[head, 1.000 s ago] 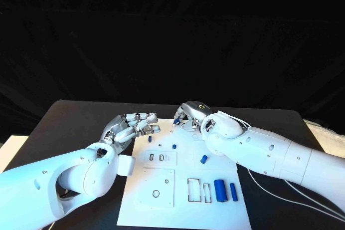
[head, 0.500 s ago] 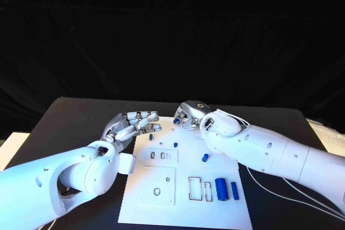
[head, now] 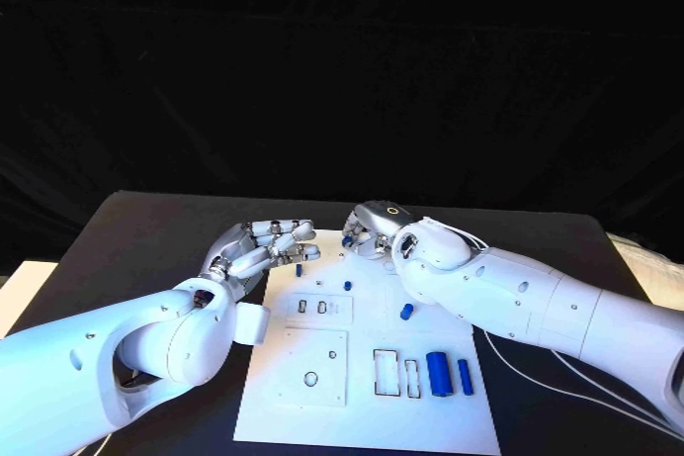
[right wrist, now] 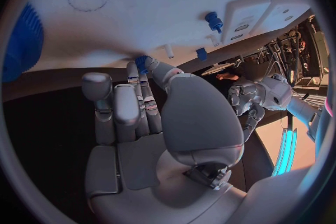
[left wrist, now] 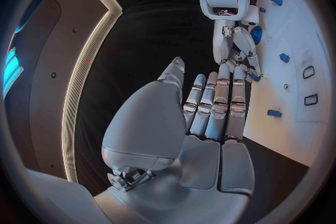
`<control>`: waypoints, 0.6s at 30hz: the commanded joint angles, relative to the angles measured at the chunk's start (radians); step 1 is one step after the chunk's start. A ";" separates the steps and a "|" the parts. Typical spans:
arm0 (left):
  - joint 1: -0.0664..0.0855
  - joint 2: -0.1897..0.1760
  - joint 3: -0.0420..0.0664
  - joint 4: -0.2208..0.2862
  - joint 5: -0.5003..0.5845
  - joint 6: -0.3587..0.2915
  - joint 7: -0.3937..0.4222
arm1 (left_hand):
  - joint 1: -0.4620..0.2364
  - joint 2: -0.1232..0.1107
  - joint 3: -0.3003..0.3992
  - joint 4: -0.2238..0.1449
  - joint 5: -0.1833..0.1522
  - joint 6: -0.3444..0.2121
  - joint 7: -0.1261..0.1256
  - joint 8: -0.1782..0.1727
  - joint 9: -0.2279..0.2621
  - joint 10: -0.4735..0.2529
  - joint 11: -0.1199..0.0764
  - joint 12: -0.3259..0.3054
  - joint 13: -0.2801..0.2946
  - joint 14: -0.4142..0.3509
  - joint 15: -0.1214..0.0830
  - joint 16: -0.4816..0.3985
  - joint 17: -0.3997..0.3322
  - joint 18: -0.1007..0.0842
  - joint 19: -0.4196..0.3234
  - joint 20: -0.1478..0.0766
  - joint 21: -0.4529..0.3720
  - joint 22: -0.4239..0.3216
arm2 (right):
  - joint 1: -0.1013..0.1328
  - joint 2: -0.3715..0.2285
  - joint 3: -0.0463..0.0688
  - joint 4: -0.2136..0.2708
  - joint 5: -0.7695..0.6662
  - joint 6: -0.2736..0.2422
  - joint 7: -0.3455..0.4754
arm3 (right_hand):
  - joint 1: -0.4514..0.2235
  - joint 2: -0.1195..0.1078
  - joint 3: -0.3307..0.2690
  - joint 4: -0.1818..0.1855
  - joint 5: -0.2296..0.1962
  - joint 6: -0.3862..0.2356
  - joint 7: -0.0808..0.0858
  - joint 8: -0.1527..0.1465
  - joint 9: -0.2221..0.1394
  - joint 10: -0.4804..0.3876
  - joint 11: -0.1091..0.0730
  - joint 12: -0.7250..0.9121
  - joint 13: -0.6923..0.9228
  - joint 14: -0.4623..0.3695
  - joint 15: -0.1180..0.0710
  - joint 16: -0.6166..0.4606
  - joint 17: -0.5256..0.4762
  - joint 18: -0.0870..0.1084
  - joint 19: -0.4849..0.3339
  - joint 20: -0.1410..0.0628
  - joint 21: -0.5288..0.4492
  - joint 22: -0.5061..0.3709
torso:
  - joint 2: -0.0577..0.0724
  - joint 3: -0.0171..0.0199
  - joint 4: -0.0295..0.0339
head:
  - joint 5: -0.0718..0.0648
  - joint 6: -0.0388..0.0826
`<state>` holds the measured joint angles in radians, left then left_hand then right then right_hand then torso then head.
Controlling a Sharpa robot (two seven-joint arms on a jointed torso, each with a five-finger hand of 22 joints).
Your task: Assemble the parts on the task board
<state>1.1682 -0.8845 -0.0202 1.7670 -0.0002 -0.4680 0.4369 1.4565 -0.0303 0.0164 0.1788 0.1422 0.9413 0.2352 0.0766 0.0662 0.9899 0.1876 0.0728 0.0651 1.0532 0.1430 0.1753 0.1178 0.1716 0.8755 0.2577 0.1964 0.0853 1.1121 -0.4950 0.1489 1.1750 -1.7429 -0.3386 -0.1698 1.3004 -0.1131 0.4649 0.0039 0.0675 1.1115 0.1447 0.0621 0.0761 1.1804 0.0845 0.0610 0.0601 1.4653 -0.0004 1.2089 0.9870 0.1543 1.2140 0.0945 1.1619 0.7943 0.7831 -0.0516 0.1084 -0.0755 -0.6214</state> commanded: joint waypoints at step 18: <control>0.005 -0.013 0.001 -0.001 0.006 0.025 0.001 | 0.009 0.000 0.000 -0.008 -0.007 0.000 0.006 -0.006 -0.002 -0.002 0.003 -0.005 -0.001 0.002 0.002 -0.004 0.002 0.012 0.008 0.000 -0.006 -0.002 | 0.000 -0.228 0.031 0.246 0.120 -0.001 -0.063 | 0.035 -0.012 -0.129 0.043 0.045 -0.091 0.012 0.015 -0.003 0.041 -0.007 0.090 0.030 0.034 -0.003 0.025 0.023 -0.015 0.011 0.006 0.006 0.011 | 0.001 0.0012 -0.0177 | -0.008 0.008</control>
<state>1.1709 -0.8976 -0.0201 1.7636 0.0015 -0.4650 0.4337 1.4565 -0.0303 0.0153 0.1777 0.1422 0.9413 0.2352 0.0766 0.0662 0.9899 0.1876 0.0728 0.0651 1.0532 0.1431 0.1753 0.1186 0.1715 0.8755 0.2577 0.1964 0.0848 1.1125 -0.7052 0.1774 1.4052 -1.6925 -0.3550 -0.1979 1.3348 -0.1293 0.3356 0.0399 0.1104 1.0158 0.1562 0.0733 0.0725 1.1931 0.0874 0.1422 0.0864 1.4661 0.0022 1.2225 0.9944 0.1544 1.2149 0.1016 1.1565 0.7883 0.7843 -0.0503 0.0986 -0.0817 -0.6153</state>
